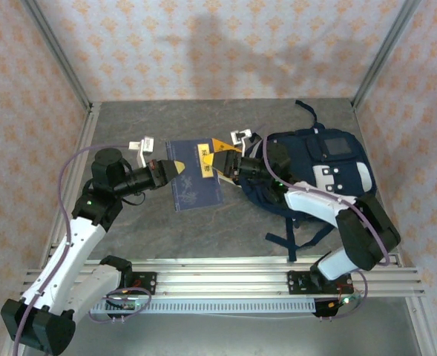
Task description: Pack the student bag
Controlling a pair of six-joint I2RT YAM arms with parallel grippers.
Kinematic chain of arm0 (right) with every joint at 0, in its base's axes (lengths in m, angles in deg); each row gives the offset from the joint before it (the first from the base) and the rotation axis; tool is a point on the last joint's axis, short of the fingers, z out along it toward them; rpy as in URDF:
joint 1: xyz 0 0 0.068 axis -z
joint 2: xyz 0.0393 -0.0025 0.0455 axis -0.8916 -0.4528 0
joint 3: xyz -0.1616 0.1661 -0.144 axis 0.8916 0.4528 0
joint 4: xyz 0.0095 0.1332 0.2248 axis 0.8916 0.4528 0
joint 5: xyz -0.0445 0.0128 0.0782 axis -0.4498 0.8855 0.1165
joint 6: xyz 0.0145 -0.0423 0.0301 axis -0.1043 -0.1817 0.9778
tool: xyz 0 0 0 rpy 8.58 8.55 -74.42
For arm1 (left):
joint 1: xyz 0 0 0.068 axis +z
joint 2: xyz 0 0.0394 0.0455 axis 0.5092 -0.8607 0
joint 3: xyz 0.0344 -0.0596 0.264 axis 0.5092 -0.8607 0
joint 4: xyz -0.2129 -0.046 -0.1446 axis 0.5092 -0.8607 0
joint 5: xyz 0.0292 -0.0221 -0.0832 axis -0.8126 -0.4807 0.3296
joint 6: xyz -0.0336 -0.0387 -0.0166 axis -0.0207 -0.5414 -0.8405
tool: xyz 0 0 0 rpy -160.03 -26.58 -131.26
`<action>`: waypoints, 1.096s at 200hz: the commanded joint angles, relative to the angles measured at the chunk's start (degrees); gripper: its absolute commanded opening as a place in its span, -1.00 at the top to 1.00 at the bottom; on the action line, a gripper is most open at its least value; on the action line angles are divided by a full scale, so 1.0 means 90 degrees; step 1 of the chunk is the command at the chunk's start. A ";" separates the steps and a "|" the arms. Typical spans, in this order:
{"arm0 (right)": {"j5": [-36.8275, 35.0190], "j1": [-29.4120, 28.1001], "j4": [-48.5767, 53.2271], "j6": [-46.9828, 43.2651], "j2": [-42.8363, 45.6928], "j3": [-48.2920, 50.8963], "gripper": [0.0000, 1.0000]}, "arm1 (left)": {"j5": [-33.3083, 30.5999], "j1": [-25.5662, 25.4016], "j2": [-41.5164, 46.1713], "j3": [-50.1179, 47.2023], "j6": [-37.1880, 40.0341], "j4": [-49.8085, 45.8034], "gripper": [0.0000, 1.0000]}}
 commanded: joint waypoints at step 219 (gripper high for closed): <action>-0.1772 0.0235 -0.1774 0.1716 0.0127 0.0530 1.00 | -0.0675 -0.0128 -0.0143 -0.0484 -0.1122 0.1004 -0.49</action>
